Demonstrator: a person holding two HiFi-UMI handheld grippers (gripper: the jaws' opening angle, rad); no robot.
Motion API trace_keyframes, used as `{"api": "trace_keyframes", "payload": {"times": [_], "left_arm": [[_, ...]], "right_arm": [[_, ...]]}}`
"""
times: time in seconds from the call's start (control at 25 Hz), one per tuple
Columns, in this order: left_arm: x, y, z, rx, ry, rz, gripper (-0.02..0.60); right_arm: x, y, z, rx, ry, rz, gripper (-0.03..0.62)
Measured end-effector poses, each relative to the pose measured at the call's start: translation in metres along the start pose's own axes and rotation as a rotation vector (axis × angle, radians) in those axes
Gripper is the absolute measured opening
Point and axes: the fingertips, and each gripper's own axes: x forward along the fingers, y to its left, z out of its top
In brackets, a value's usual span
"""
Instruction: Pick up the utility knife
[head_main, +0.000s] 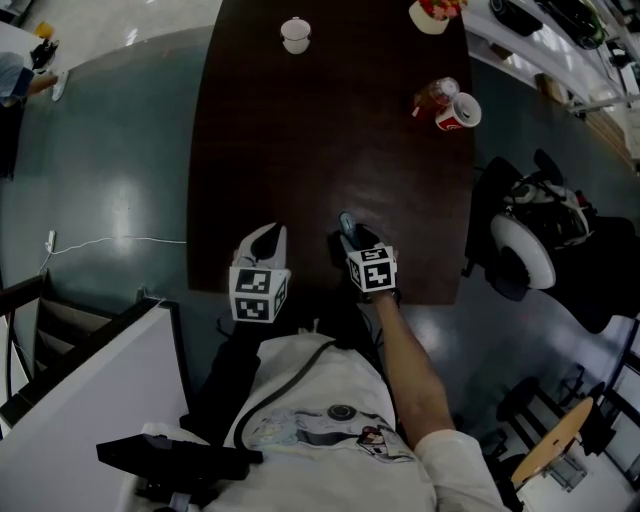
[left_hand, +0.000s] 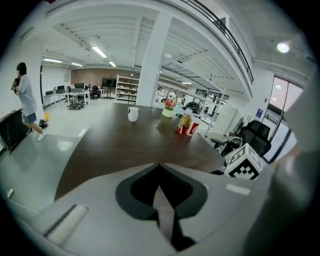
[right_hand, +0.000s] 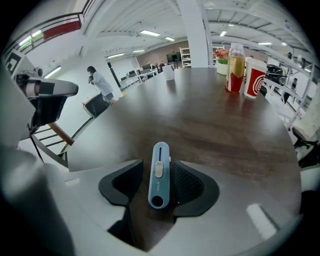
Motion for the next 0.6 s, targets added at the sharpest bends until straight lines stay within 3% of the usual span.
{"api": "trace_keyframes", "payload": {"times": [0.6], "left_arm": [[0.016,0.010,-0.037,-0.020,0.102,-0.008,0.000]], "right_arm": [[0.009,-0.002,-0.009,0.001,0.049,-0.039,0.193]]}}
